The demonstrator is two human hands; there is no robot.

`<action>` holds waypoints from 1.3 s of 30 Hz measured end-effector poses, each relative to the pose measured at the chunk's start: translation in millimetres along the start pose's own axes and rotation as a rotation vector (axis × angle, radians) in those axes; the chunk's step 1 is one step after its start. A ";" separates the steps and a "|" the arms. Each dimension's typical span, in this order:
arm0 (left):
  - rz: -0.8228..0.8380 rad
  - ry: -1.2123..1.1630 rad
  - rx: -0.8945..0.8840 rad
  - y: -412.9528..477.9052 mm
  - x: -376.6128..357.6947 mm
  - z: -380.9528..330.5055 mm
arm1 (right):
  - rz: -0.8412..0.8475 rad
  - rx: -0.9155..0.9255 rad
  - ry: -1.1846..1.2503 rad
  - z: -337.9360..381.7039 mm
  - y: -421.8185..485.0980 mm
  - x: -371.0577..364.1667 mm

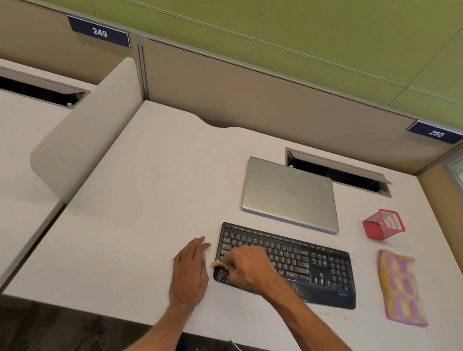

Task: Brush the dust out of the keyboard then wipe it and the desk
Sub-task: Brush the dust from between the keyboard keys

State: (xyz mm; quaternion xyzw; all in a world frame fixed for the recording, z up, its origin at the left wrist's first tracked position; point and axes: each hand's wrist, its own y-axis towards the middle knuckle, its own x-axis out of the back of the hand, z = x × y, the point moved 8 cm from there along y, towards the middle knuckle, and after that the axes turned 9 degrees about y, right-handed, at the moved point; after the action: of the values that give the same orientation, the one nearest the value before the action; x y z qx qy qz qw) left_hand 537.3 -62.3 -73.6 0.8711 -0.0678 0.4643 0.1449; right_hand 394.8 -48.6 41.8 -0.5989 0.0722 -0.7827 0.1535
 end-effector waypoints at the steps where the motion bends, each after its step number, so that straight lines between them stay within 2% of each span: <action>1: -0.002 0.002 -0.003 -0.2 0.1 0.1 | -0.013 0.009 0.005 1.7 -4.2 0.1; 6: 0.001 0.008 -0.005 -0.3 -0.2 -1.1 | -0.175 -0.049 0.032 -4.0 -15.6 8.1; 12: 0.020 -0.001 0.005 0.3 -2.7 1.4 | -0.068 -0.035 -0.033 11.2 -35.9 -22.4; 16: 0.021 0.018 -0.004 -0.2 -4.1 2.8 | -0.078 0.012 0.025 24.7 -61.1 -36.8; 23: 0.027 0.009 -0.006 -2.2 -2.7 2.4 | -0.238 -0.092 0.031 9.6 -52.9 -21.6; 29: 0.041 0.001 -0.001 -0.8 -5.3 6.6 | -0.136 -0.041 0.059 10.0 -68.9 -37.9; 35: 0.036 0.004 0.012 -1.5 -6.2 5.4 | -0.230 -0.045 0.066 5.6 -56.2 -22.9; 39: 0.041 -0.006 0.011 -1.1 -6.1 5.1 | -0.164 -0.048 0.028 6.2 -50.0 -24.4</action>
State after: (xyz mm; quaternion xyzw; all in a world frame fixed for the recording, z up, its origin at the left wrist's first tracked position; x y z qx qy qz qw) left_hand 538.1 -63.0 -81.5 0.8718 -0.0836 0.4648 0.1303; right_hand 398.8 7.0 36.0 -0.5951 0.0438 -0.7991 0.0736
